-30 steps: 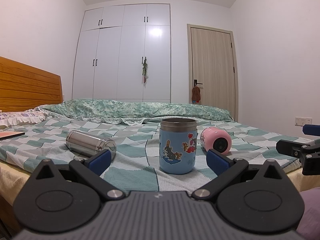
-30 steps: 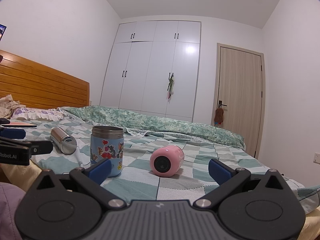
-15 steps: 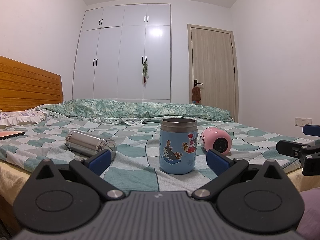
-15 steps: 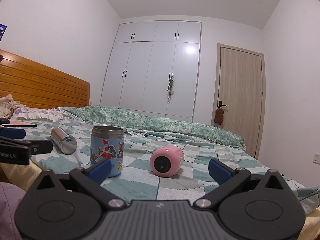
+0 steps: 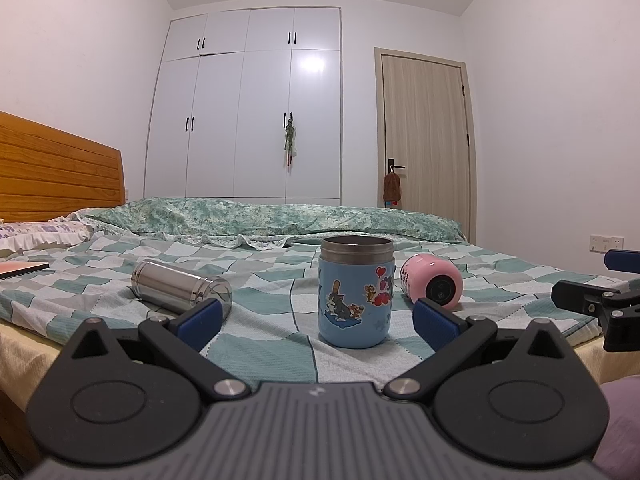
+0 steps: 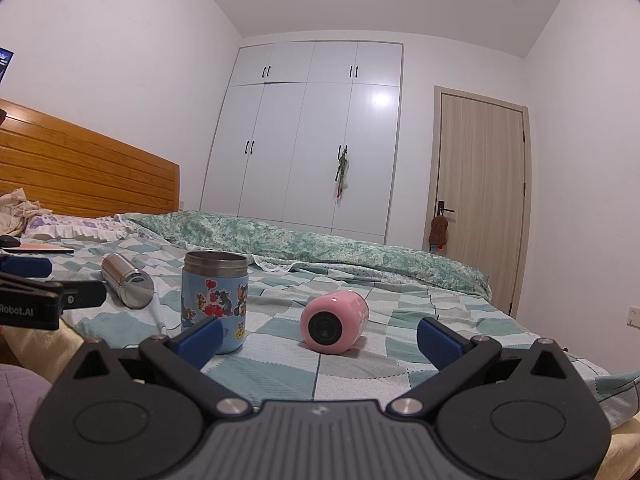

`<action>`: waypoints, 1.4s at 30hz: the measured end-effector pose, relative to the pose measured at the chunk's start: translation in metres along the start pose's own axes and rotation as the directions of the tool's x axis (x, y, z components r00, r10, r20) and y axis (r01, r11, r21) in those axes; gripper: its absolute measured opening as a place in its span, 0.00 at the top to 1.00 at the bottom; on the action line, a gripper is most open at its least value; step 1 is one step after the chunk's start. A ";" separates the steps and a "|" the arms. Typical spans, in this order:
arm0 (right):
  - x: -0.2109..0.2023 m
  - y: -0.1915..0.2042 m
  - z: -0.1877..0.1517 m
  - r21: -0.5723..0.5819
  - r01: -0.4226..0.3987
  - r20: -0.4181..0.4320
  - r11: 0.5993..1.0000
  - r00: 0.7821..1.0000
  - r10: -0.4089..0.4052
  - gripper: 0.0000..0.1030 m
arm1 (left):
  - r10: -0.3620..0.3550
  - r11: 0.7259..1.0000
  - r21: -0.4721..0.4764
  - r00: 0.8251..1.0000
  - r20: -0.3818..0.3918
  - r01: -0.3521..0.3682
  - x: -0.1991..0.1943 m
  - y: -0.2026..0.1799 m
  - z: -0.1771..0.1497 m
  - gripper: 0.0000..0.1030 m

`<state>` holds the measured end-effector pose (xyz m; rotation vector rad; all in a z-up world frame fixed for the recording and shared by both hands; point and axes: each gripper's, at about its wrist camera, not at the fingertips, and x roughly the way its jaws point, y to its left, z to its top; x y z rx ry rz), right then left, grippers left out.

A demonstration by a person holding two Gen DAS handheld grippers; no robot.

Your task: Flip cup upright

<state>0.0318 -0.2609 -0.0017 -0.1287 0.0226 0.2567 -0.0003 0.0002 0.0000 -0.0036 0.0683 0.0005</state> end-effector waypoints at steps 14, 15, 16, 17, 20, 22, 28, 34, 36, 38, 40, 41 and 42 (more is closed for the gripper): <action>0.000 0.000 0.000 -0.001 0.000 0.000 1.000 1.000 0.000 0.00 | 0.001 1.000 0.000 1.000 -0.001 -0.001 0.000 0.000 0.000 0.00; 0.000 0.000 0.000 0.000 0.000 0.000 1.000 1.000 0.000 0.00 | 0.000 1.000 0.000 1.000 0.000 0.000 0.000 0.000 0.000 0.00; 0.000 0.000 0.000 0.000 0.000 0.000 1.000 1.000 0.000 0.00 | 0.000 1.000 0.000 1.000 0.000 0.000 0.000 0.000 0.000 0.00; 0.000 0.000 0.000 0.000 0.000 -0.001 1.000 1.000 0.000 0.00 | 0.001 1.000 0.000 1.000 0.000 -0.001 0.000 0.000 0.000 0.00; 0.000 0.000 0.000 0.000 0.000 0.000 1.000 1.000 0.000 0.00 | 0.000 1.000 0.000 1.000 0.000 0.000 0.000 0.000 0.000 0.00; 0.000 0.001 0.000 -0.001 -0.001 -0.001 1.000 1.000 0.001 0.00 | 0.000 1.000 0.000 1.000 0.000 0.000 0.000 0.000 0.000 0.00; -0.001 0.000 0.001 -0.007 -0.001 -0.006 1.000 1.000 0.001 0.00 | -0.001 1.000 -0.009 1.000 -0.008 0.001 0.002 -0.006 0.002 0.00; 0.001 -0.007 0.007 0.009 -0.031 -0.037 0.999 0.999 0.031 0.00 | -0.041 0.999 -0.001 0.997 -0.061 0.041 0.013 -0.013 0.006 0.00; 0.006 -0.012 0.007 0.021 -0.033 -0.048 0.999 0.998 0.034 0.00 | -0.069 0.997 0.013 0.996 -0.063 0.070 0.019 -0.020 0.010 0.00; 0.011 -0.021 0.010 0.035 -0.022 -0.050 0.999 0.998 0.024 0.00 | -0.108 0.994 0.022 0.991 -0.075 0.110 0.027 -0.027 0.014 0.00; 0.019 -0.029 0.014 0.044 -0.004 -0.051 0.999 0.999 0.006 0.00 | -0.138 0.989 0.032 0.986 -0.088 0.141 0.037 -0.035 0.018 0.00; 0.024 -0.033 0.015 0.048 0.004 -0.054 0.999 0.999 -0.001 0.00 | -0.152 0.987 0.038 0.984 -0.093 0.156 0.043 -0.040 0.021 0.00; 0.028 -0.038 0.017 0.052 0.012 -0.057 0.999 0.998 -0.009 0.00 | -0.165 0.985 0.043 0.981 -0.097 0.170 0.050 -0.044 0.024 0.00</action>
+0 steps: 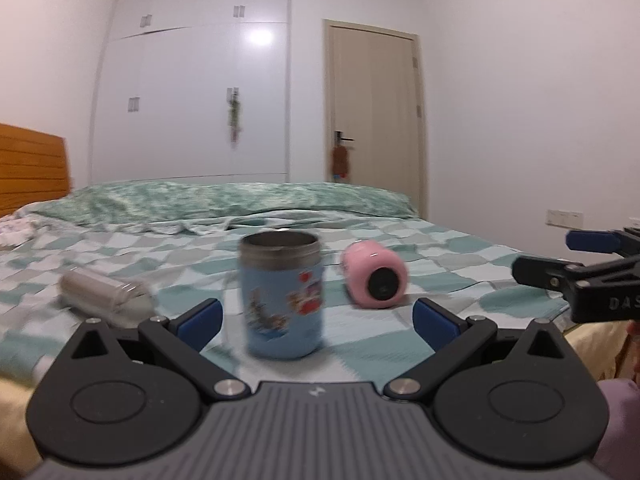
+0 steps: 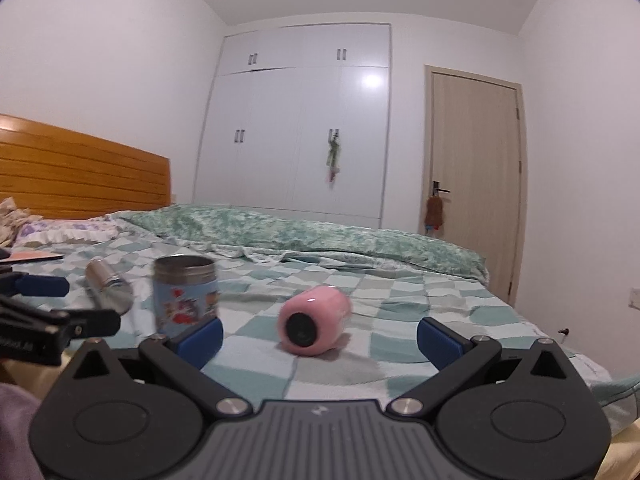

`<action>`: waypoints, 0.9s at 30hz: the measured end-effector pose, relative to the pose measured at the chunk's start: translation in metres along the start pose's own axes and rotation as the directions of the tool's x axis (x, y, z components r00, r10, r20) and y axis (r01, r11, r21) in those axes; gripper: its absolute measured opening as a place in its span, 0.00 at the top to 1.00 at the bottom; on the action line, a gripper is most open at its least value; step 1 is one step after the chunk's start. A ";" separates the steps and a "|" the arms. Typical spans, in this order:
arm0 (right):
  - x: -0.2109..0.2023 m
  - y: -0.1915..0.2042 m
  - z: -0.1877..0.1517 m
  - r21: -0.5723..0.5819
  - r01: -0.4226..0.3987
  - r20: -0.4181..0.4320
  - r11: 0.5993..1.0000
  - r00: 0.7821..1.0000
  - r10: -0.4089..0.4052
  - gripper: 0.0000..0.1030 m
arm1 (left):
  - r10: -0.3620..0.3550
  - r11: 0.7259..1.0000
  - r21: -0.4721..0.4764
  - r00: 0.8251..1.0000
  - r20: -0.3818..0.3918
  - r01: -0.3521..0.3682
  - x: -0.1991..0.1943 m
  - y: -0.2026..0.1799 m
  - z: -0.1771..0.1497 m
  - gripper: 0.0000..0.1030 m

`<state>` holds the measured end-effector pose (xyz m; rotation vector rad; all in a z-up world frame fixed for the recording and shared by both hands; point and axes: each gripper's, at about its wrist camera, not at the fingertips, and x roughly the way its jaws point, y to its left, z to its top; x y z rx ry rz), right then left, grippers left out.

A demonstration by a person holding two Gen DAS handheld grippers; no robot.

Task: Flip cup upright
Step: 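Move the right tool toward the pink tumbler lying on its side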

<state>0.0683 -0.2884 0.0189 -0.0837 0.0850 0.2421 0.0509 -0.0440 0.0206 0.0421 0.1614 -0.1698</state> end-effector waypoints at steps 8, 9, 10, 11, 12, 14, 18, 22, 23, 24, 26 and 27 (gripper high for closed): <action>0.034 -0.048 0.015 0.019 0.080 -0.005 0.997 0.997 -0.079 0.00 | -0.121 0.989 0.085 0.992 -0.047 0.124 0.069 -0.036 0.027 0.00; 0.040 -0.054 0.016 0.022 0.089 -0.008 0.996 0.996 -0.089 0.00 | -0.133 0.987 0.089 0.990 -0.053 0.138 0.075 -0.040 0.029 0.00; 0.046 -0.061 0.018 0.022 0.100 -0.014 0.995 0.995 -0.099 0.00 | -0.149 0.984 0.092 0.987 -0.066 0.155 0.086 -0.044 0.032 0.00; 0.052 -0.067 0.019 0.021 0.108 -0.021 0.994 0.994 -0.108 0.00 | -0.166 0.981 0.092 0.983 -0.080 0.173 0.098 -0.048 0.035 0.00; 0.058 -0.072 0.020 0.020 0.114 -0.027 0.993 0.993 -0.114 0.00 | -0.178 0.978 0.091 0.980 -0.090 0.186 0.106 -0.050 0.036 0.00; 0.072 -0.084 0.022 0.017 0.122 -0.048 0.992 0.991 -0.121 0.00 | -0.196 0.974 0.092 0.974 -0.111 0.207 0.125 -0.058 0.041 0.00; 0.101 -0.104 0.026 0.024 0.120 -0.104 0.992 0.988 -0.117 0.00 | -0.213 0.965 0.121 0.966 -0.147 0.231 0.164 -0.069 0.050 0.00; 0.134 -0.122 0.031 0.052 0.098 -0.177 0.994 0.980 -0.087 0.00 | -0.228 0.959 0.125 0.956 -0.185 0.253 0.194 -0.071 0.055 0.00; 0.145 -0.126 0.032 0.060 0.089 -0.193 0.994 0.978 -0.076 0.00 | -0.230 0.958 0.125 0.953 -0.196 0.256 0.201 -0.069 0.055 0.00; 0.155 -0.128 0.033 0.067 0.079 -0.207 0.995 0.976 -0.063 0.00 | -0.232 0.958 0.124 0.951 -0.203 0.260 0.204 -0.068 0.055 0.00; 0.170 -0.132 0.035 0.078 0.055 -0.227 0.995 0.973 -0.036 0.00 | -0.238 0.955 0.127 0.946 -0.219 0.270 0.212 -0.064 0.055 0.00; 0.177 -0.132 0.037 0.081 0.044 -0.238 0.996 0.971 -0.023 0.00 | -0.239 0.953 0.131 0.944 -0.227 0.273 0.218 -0.064 0.055 0.00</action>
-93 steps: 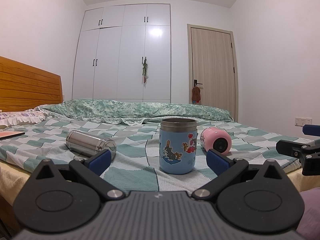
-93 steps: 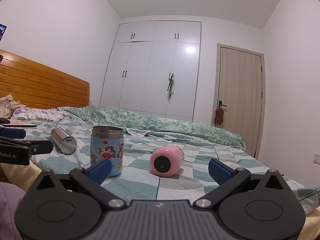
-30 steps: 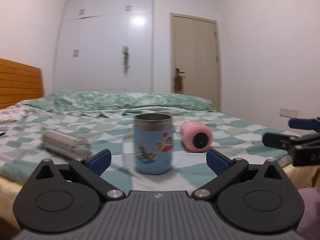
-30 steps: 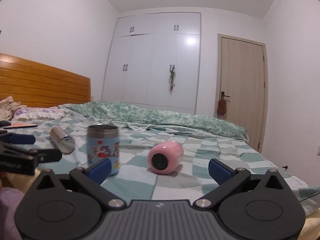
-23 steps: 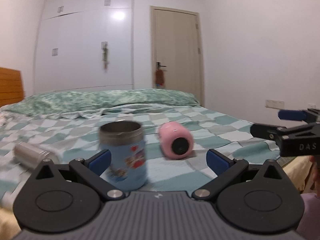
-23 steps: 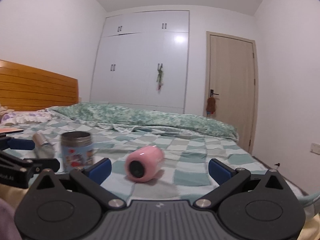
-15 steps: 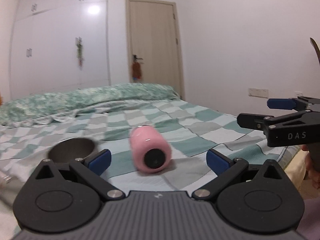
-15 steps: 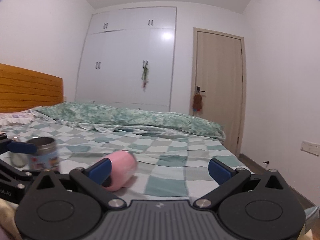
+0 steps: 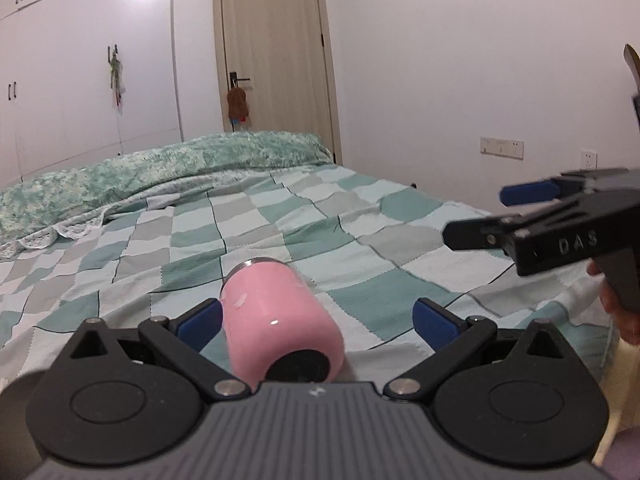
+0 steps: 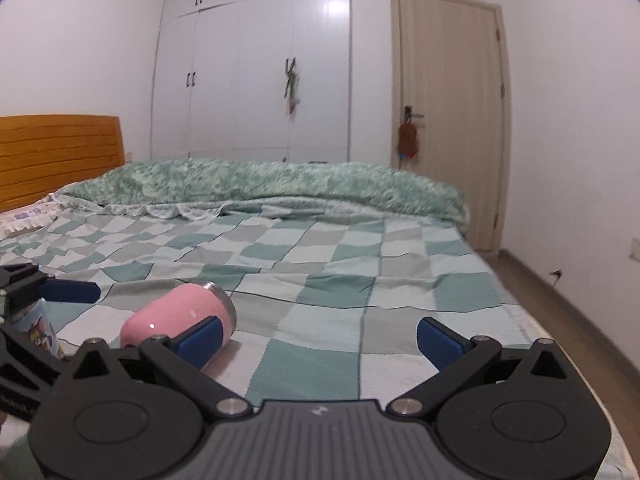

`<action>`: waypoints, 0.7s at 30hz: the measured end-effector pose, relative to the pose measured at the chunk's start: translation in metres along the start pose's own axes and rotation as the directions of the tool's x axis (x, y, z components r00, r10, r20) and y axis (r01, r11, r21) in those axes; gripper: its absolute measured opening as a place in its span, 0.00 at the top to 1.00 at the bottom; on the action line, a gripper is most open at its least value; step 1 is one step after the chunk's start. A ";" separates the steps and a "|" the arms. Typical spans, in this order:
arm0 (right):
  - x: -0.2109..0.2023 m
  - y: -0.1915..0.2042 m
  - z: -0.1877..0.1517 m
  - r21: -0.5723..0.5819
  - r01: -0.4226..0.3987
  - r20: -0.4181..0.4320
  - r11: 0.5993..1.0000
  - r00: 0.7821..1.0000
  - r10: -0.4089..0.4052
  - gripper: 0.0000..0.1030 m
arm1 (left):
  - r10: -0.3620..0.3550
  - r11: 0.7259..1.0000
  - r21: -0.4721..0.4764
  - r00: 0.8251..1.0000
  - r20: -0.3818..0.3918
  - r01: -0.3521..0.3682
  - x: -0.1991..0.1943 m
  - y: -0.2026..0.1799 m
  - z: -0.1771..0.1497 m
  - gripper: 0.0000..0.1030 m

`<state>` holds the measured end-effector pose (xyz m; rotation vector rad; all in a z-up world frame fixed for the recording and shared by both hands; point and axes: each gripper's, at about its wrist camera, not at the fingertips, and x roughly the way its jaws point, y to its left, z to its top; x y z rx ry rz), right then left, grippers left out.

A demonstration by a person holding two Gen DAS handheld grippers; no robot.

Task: Flip cup upright
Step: 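Move the right tool toward the pink tumbler lying on its side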

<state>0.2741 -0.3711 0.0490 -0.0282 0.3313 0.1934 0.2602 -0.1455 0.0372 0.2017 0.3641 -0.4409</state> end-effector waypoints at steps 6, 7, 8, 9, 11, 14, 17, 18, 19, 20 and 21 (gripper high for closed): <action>0.033 0.011 0.009 0.002 -0.046 -0.044 0.999 0.998 0.046 0.00 | -0.026 1.000 0.003 0.999 -0.044 0.026 0.014 0.017 -0.003 0.00; 0.038 0.014 0.010 0.001 -0.052 -0.050 0.999 0.997 0.052 0.00 | -0.026 1.000 0.005 0.998 -0.048 0.027 0.016 0.020 -0.003 0.00; 0.041 0.015 0.010 0.001 -0.057 -0.054 0.998 0.997 0.057 0.00 | -0.026 1.000 0.008 0.998 -0.051 0.026 0.017 0.022 -0.003 0.00; 0.045 0.017 0.010 0.000 -0.062 -0.061 0.998 0.996 0.062 0.00 | -0.026 1.000 0.011 0.998 -0.052 0.026 0.019 0.025 -0.002 0.00; 0.053 0.021 0.011 0.000 -0.072 -0.071 0.997 0.995 0.072 0.00 | -0.031 0.999 0.016 0.998 -0.052 0.032 0.023 0.032 -0.001 0.00; 0.063 0.025 0.013 0.008 -0.083 -0.087 0.997 0.993 0.083 0.00 | -0.024 0.999 0.020 0.998 -0.059 0.025 0.028 0.043 0.001 0.00; 0.073 0.029 0.016 0.021 -0.091 -0.102 0.996 0.991 0.092 0.00 | -0.025 0.999 0.030 0.997 -0.067 0.027 0.032 0.055 0.004 0.00; 0.076 0.030 0.017 0.025 -0.093 -0.107 0.995 0.990 0.095 0.00 | -0.044 0.999 0.026 0.997 -0.068 0.046 0.033 0.060 0.005 0.00; 0.078 0.031 0.018 0.028 -0.096 -0.110 0.995 0.989 0.098 0.00 | -0.058 0.998 0.024 0.996 -0.071 0.060 0.034 0.065 0.007 0.00; 0.081 0.034 0.020 0.030 -0.099 -0.114 0.995 0.988 0.102 0.00 | -0.073 0.997 0.026 0.995 -0.073 0.075 0.034 0.071 0.008 0.00; 0.083 0.036 0.022 0.030 -0.099 -0.116 0.995 0.988 0.102 0.00 | -0.085 0.996 0.031 0.993 -0.077 0.088 0.035 0.074 0.009 0.00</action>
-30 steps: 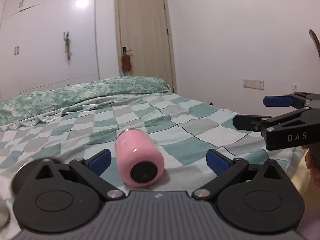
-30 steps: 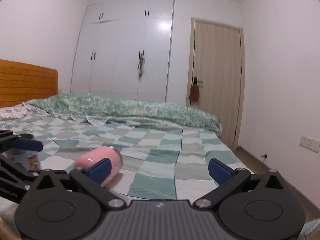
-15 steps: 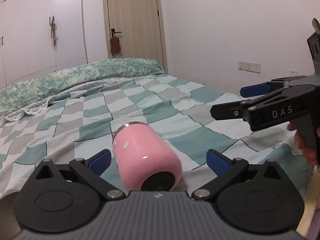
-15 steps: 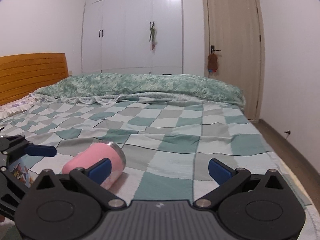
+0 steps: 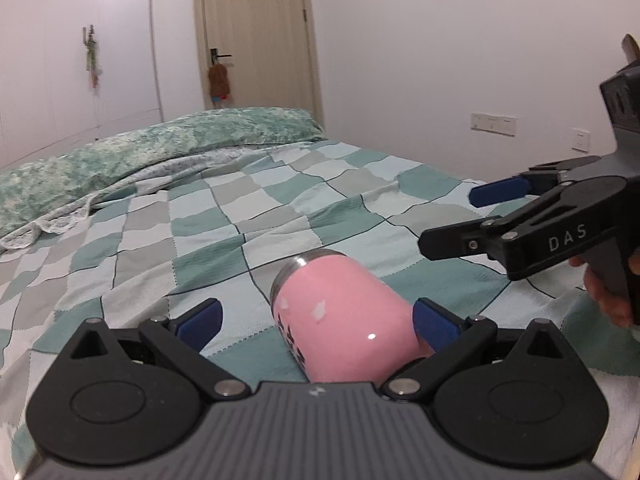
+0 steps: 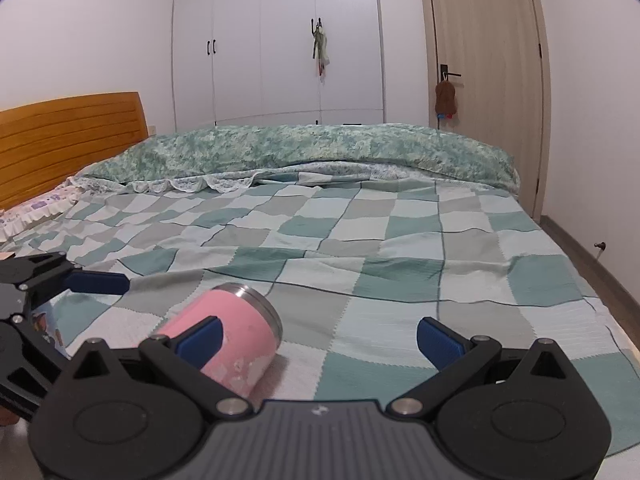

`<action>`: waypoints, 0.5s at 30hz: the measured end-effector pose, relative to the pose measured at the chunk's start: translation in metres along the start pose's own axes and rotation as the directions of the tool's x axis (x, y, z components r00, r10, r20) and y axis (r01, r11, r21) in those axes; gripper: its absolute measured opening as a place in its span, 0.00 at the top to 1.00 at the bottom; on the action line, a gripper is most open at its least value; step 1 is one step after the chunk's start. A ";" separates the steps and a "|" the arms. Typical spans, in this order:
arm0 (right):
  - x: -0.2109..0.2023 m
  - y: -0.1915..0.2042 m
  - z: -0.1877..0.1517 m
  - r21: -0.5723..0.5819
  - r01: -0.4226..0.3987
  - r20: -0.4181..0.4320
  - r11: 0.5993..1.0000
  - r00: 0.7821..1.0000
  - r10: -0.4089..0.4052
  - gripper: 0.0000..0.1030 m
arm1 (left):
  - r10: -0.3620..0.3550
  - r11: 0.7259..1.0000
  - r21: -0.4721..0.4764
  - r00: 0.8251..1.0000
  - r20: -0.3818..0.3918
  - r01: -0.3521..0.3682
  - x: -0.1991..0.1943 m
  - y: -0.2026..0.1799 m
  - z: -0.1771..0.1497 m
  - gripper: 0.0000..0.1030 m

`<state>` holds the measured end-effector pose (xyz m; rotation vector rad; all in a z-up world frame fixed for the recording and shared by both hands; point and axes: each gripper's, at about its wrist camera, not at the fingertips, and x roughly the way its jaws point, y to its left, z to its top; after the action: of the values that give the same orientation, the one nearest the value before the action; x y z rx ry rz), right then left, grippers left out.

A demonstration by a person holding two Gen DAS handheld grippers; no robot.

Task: Flip cup upright
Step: 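Move the right tool toward the pink tumbler lying on its side, then close the right gripper around the pink tumbler's body and lift it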

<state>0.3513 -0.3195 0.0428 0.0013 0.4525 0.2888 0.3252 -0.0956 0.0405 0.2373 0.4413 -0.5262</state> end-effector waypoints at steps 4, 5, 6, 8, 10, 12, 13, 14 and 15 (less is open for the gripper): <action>0.011 0.013 0.010 -0.006 -0.002 -0.015 1.000 1.000 0.002 0.00 | -0.073 0.997 0.013 0.997 -0.038 0.073 0.000 0.018 0.004 0.00; 0.014 0.016 0.012 -0.007 -0.004 -0.020 1.000 1.000 0.003 0.00 | -0.092 0.996 0.016 0.995 -0.048 0.093 -0.001 0.023 0.004 0.00; 0.016 0.021 0.014 -0.008 -0.004 -0.025 1.000 1.000 0.004 0.00 | -0.102 0.994 0.024 0.993 -0.055 0.104 -0.001 0.028 0.003 0.00; 0.021 0.030 0.016 -0.008 -0.006 -0.039 1.000 0.999 0.006 0.00 | -0.114 0.992 0.041 0.991 -0.071 0.117 -0.002 0.035 0.000 0.00; 0.024 0.040 0.018 -0.010 -0.003 -0.049 1.000 0.999 0.003 0.00 | -0.108 0.992 0.056 0.989 -0.098 0.114 -0.002 0.043 -0.003 0.00; 0.027 0.049 0.020 -0.009 0.003 -0.060 1.000 0.998 -0.003 0.00 | -0.108 0.991 0.060 0.986 -0.130 0.117 0.001 0.050 -0.006 0.00; 0.029 0.054 0.021 -0.006 0.004 -0.069 1.000 0.998 -0.004 0.00 | -0.134 0.988 0.055 0.981 -0.141 0.143 0.001 0.053 -0.006 0.00; 0.031 0.057 0.022 -0.006 0.004 -0.076 1.000 0.997 -0.005 0.00 | -0.153 0.985 0.059 0.977 -0.147 0.163 0.001 0.055 -0.007 0.00; 0.034 0.061 0.023 -0.006 0.008 -0.088 1.000 0.996 -0.008 0.00 | -0.162 0.983 0.062 0.975 -0.152 0.173 0.001 0.057 -0.007 0.00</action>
<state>0.3736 -0.2503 0.0524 -0.0187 0.5386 0.2828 0.3532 -0.0458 0.0397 0.3142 0.5881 -0.6943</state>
